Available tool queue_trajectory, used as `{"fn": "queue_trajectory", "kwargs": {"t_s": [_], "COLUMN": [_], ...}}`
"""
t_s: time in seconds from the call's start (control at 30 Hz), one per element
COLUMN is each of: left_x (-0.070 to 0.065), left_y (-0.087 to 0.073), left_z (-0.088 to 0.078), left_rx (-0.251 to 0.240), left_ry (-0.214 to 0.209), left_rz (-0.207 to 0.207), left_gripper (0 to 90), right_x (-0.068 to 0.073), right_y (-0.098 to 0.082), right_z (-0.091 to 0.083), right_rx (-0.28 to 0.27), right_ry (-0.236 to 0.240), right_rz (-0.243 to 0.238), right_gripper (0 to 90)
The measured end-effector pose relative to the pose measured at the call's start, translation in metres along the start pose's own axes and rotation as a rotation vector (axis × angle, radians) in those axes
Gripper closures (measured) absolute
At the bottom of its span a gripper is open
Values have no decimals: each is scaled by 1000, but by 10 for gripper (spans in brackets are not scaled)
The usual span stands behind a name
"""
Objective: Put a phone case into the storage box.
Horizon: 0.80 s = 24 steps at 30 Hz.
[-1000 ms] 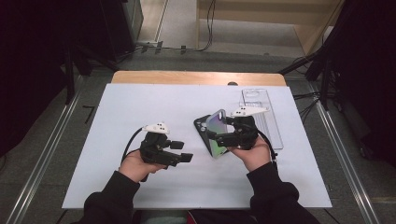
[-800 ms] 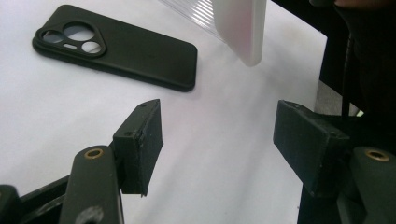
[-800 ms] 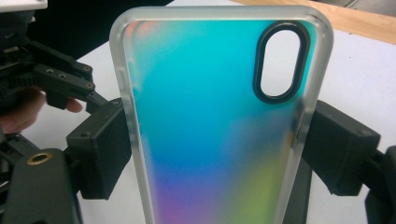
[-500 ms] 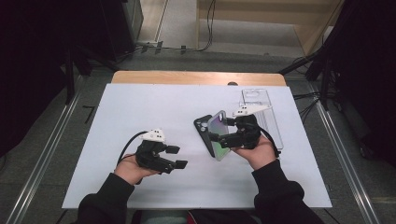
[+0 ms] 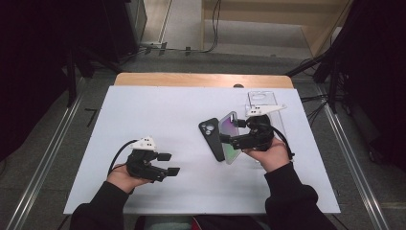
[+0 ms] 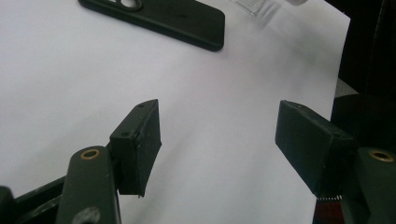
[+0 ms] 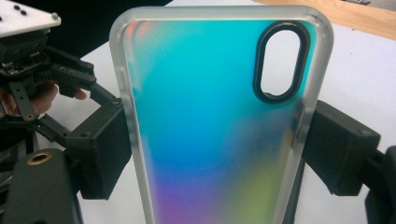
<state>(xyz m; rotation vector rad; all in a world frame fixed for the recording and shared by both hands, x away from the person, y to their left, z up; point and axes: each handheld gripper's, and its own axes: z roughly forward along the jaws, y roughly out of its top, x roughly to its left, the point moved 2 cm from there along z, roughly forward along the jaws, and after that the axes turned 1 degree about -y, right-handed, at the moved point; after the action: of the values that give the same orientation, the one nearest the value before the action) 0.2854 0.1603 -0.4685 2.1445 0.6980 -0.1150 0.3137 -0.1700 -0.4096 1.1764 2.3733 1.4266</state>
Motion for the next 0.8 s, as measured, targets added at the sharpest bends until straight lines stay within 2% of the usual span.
{"fn": "queue_trajectory", "kwargs": {"t_s": [0.13, 0.37, 0.63, 0.8], "left_x": [1, 0, 2, 2], "left_y": [-6, -13, -18, -21], "left_z": [-3, -12, -18, -21], "left_rx": [21, 4, -9, -12], "left_ry": [19, 36, 54, 60], "left_rz": [-18, -40, -69, -82], "left_gripper": [316, 316, 316, 316], "right_x": [-3, -9, -19, -26], "right_y": [4, 10, 20, 23], "right_z": [-8, -20, -39, -44], "right_rx": [1, -25, -77, -101], "right_ry": [-5, -17, -75, -95], "right_rz": [-4, 18, 52, 69], "right_gripper": [146, 146, 146, 146]}}
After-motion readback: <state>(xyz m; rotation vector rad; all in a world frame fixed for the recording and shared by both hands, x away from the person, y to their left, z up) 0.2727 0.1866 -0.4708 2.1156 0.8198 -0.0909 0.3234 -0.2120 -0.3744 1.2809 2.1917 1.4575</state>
